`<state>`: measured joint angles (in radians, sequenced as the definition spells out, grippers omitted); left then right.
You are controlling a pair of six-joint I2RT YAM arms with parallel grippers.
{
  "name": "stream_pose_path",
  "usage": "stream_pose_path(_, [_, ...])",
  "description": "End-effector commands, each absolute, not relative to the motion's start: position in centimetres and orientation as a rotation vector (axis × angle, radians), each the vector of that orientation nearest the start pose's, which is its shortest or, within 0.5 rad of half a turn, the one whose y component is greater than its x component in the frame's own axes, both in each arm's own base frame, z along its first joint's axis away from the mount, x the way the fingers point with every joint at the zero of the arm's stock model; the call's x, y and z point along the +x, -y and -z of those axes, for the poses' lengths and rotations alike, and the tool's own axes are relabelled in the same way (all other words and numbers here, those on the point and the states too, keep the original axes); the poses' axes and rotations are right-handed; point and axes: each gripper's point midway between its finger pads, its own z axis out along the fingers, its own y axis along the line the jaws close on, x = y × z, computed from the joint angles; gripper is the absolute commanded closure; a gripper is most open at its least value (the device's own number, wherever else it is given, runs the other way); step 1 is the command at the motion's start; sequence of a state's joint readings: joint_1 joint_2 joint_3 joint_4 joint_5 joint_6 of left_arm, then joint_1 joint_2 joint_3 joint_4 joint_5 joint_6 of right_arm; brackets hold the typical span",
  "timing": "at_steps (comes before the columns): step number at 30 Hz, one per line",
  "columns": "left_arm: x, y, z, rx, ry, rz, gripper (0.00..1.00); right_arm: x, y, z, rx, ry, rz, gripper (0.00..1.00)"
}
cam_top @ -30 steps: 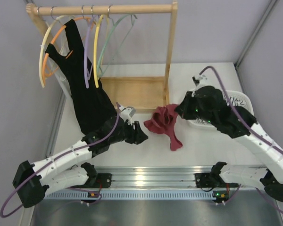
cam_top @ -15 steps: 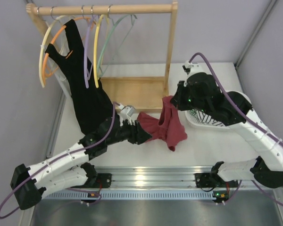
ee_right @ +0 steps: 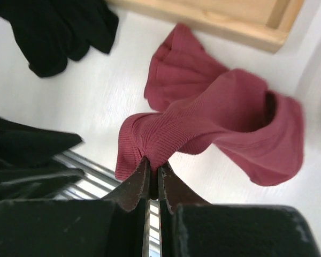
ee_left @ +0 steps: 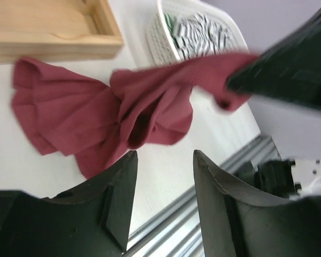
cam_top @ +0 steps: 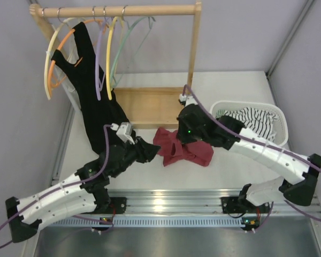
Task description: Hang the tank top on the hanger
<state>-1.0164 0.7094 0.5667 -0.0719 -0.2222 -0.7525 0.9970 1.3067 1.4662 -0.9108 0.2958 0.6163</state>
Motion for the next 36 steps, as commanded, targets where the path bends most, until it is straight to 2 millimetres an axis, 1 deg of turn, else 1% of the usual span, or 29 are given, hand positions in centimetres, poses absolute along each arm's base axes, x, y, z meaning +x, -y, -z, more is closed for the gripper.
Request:
stream_pose_path(1, [19.0, 20.7, -22.8, -0.185, -1.877, 0.880, 0.50, 19.3, -32.8, -24.1, -0.297, -2.335, -0.669, 1.00])
stream_pose_path(2, [19.1, 19.1, -21.4, -0.219, -1.916, 0.785, 0.50, 19.3, -34.8, -23.1, -0.305, -2.331, -0.717, 1.00])
stream_pose_path(4, [19.0, 17.6, -21.2, -0.271, -1.924, 0.737, 0.50, 17.6, -37.2, -21.0, -0.357, -2.370, -0.755, 1.00])
stream_pose_path(5, [18.8, 16.7, -20.3, -0.277, -1.957, 0.682, 0.49, 17.3, -38.3, -19.2, -0.382, -2.399, -0.733, 0.99])
stream_pose_path(6, [18.9, 16.2, -20.2, -0.292, -1.961, 0.654, 0.49, 16.9, -39.6, -19.0, -0.402, -2.395, -0.768, 0.98])
stream_pose_path(7, [18.9, 16.1, -20.1, -0.301, -1.969, 0.643, 0.49, 16.0, -40.7, -17.5, -0.446, -2.420, -0.763, 0.91])
stream_pose_path(9, [18.7, 15.9, -19.5, -0.298, -1.994, 0.621, 0.49, 15.5, -41.1, -16.6, -0.470, -2.438, -0.747, 0.80])
stream_pose_path(10, [18.6, 16.0, -19.2, -0.299, -2.005, 0.621, 0.49, 15.5, -41.0, -16.3, -0.470, -2.441, -0.738, 0.65])
stream_pose_path(12, [18.5, 16.2, -18.8, -0.299, -2.020, 0.629, 0.48, 15.8, -40.0, -16.1, -0.457, -2.432, -0.699, 0.51])
stream_pose_path(13, [18.4, 16.2, -18.6, -0.300, -2.027, 0.627, 0.47, 16.0, -39.3, -17.0, -0.448, -2.407, -0.698, 0.38])
stream_pose_path(14, [18.4, 16.3, -18.2, -0.302, -2.034, 0.627, 0.46, 16.1, -38.7, -17.1, -0.442, -2.403, -0.676, 0.33])
stream_pose_path(15, [18.3, 16.3, -18.0, -0.306, -2.037, 0.631, 0.46, 16.7, -37.3, -16.8, -0.422, -2.407, -0.610, 0.30])
stream_pose_path(16, [18.2, 16.3, -17.9, -0.305, -2.041, 0.635, 0.46, 16.9, -36.2, -17.5, -0.401, -2.394, -0.595, 0.27])
stream_pose_path(17, [18.2, 16.3, -17.8, -0.305, -2.042, 0.631, 0.46, 17.4, -35.3, -17.8, -0.377, -2.388, -0.575, 0.27])
stream_pose_path(18, [18.2, 16.2, -17.9, -0.305, -2.037, 0.633, 0.46, 18.2, -33.8, -17.1, -0.341, -2.401, -0.534, 0.27])
stream_pose_path(19, [18.1, 16.4, -18.0, -0.293, -2.040, 0.649, 0.46, 18.6, -32.6, -17.8, -0.308, -2.392, -0.539, 0.27])
stream_pose_path(20, [18.0, 16.6, -18.7, -0.283, -2.026, 0.677, 0.46, 19.0, -31.2, -16.9, -0.287, -2.408, -0.504, 0.28])
stream_pose_path(21, [17.9, 16.8, -19.0, -0.249, -2.020, 0.683, 0.46, 20.0, -29.9, -16.9, -0.242, -2.413, -0.494, 0.28])
stream_pose_path(22, [17.8, 17.0, -19.7, -0.230, -2.011, 0.702, 0.46, 20.4, -28.9, -17.6, -0.213, -2.396, -0.506, 0.29])
stream_pose_path(24, [17.3, 17.7, -21.5, -0.136, -1.985, 0.756, 0.46, 21.2, -27.1, -17.6, -0.182, -2.388, -0.477, 0.28])
stream_pose_path(25, [17.1, 18.1, -22.5, -0.098, -1.968, 0.785, 0.46, 21.4, -26.5, -18.4, -0.169, -2.370, -0.489, 0.28])
stream_pose_path(26, [16.5, 18.8, -24.1, -0.049, -1.954, 0.841, 0.46, 21.5, -26.1, -18.6, -0.163, -2.367, -0.485, 0.28])
stream_pose_path(28, [16.0, 19.1, -26.0, 0.021, -1.919, 0.877, 0.47, 22.0, -25.3, -19.4, -0.146, -2.346, -0.479, 0.28])
stream_pose_path(29, [15.6, 19.3, -28.4, 0.045, -1.876, 0.928, 0.47, 22.1, -25.0, -19.8, -0.144, -2.337, -0.477, 0.28])
stream_pose_path(31, [15.4, 19.3, -31.3, 0.097, -1.808, 0.953, 0.47, 22.5, -24.5, -20.3, -0.137, -2.321, -0.472, 0.28])
stream_pose_path(32, [15.3, 19.2, -34.6, 0.123, -1.731, 0.975, 0.46, 22.6, -24.3, -20.5, -0.135, -2.317, -0.476, 0.28])
stream_pose_path(34, [15.6, 18.9, -38.0, 0.135, -1.654, 0.970, 0.46, 22.7, -24.1, -20.4, -0.141, -2.316, -0.472, 0.28])
stream_pose_path(35, [15.8, 18.9, -41.0, 0.139, -1.602, 0.969, 0.46, 22.8, -24.1, -20.4, -0.143, -2.316, -0.474, 0.28])
stream_pose_path(36, [16.5, 18.5, -42.6, 0.152, -1.557, 0.910, 0.46, 22.8, -24.1, -20.3, -0.148, -2.316, -0.479, 0.28])
